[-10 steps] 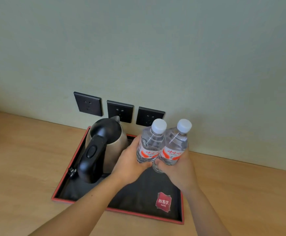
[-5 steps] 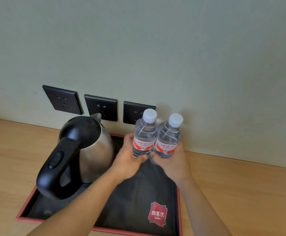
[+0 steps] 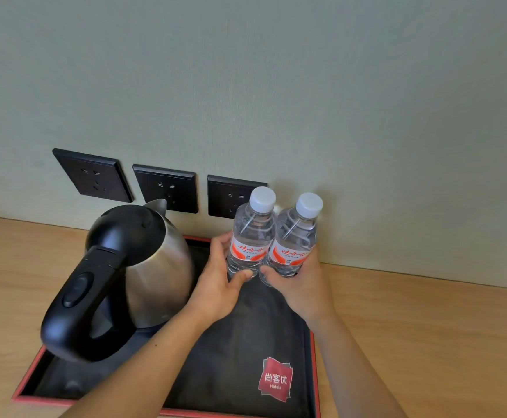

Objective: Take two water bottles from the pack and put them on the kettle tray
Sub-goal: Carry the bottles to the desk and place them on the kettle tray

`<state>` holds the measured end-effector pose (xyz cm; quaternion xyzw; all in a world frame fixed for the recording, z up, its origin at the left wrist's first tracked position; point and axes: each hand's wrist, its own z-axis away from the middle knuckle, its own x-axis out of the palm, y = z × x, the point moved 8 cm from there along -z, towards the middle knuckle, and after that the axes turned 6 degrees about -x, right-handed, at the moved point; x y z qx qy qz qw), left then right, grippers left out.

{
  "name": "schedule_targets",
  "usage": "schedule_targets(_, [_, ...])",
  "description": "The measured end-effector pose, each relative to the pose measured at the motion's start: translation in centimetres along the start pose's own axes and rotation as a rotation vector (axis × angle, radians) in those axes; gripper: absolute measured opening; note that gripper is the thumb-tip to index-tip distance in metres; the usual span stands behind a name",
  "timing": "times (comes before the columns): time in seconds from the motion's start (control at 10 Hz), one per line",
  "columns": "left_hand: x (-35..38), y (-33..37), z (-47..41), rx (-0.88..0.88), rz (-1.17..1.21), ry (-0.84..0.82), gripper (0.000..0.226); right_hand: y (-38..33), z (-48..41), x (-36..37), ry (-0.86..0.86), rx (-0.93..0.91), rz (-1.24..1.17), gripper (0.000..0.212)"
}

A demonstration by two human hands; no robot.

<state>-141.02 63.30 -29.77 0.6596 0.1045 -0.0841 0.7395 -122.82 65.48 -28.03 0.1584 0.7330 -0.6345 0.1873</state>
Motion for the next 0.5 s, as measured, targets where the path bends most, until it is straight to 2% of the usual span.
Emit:
schedule_targets(0.3, [0.3, 0.1, 1.0, -0.052, -0.007, -0.022, 0.083, -0.6, 0.3, 0.4, -0.056, 0.046, -0.093, 0.082])
schedule_targets(0.4, [0.5, 1.4, 2.2, -0.050, -0.027, -0.085, 0.098, -2.3, 0.8, -0.7, -0.025, 0.051, -0.162, 0.093])
schedule_targets(0.5, [-0.8, 4.4, 4.2, 0.013, -0.107, -0.037, 0.103, -5.8, 2.0, -3.1, 0.066, 0.036, -0.167, 0.092])
